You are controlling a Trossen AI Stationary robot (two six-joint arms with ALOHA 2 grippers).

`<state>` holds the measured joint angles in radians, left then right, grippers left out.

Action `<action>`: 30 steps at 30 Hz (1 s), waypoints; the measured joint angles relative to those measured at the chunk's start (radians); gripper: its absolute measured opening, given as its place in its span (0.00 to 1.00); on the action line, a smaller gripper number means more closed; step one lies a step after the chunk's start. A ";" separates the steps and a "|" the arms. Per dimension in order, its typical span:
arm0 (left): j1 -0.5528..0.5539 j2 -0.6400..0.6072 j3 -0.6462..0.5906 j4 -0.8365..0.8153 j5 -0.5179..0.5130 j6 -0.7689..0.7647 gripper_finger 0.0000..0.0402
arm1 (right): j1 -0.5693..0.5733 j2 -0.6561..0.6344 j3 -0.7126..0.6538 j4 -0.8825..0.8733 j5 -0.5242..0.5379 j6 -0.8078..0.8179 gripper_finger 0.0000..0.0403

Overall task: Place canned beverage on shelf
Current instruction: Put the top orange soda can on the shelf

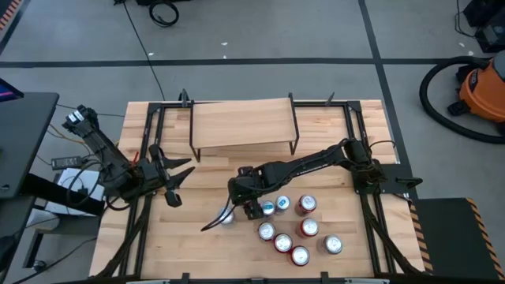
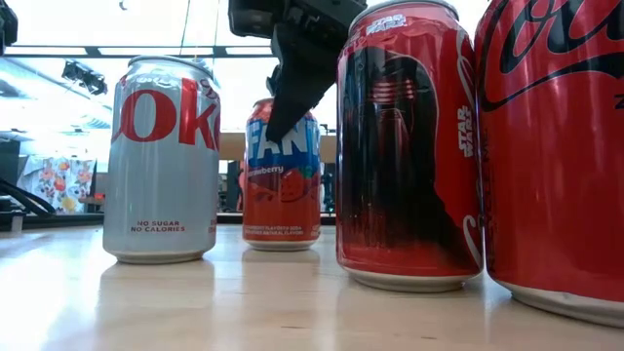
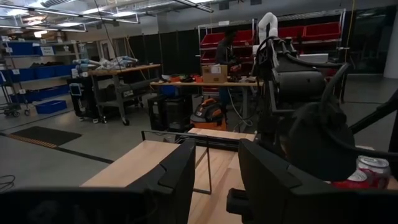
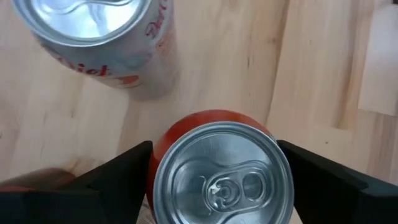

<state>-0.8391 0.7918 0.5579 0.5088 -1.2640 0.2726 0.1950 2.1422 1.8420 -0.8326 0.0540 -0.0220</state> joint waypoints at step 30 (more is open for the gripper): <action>0.000 0.000 0.000 -0.004 0.000 0.001 0.33 | -0.020 -0.212 0.059 -0.187 0.057 -0.075 0.80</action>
<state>-0.8391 0.7921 0.5579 0.5049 -1.2640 0.2733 0.1752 1.9303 1.9007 -1.0197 0.1114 -0.0974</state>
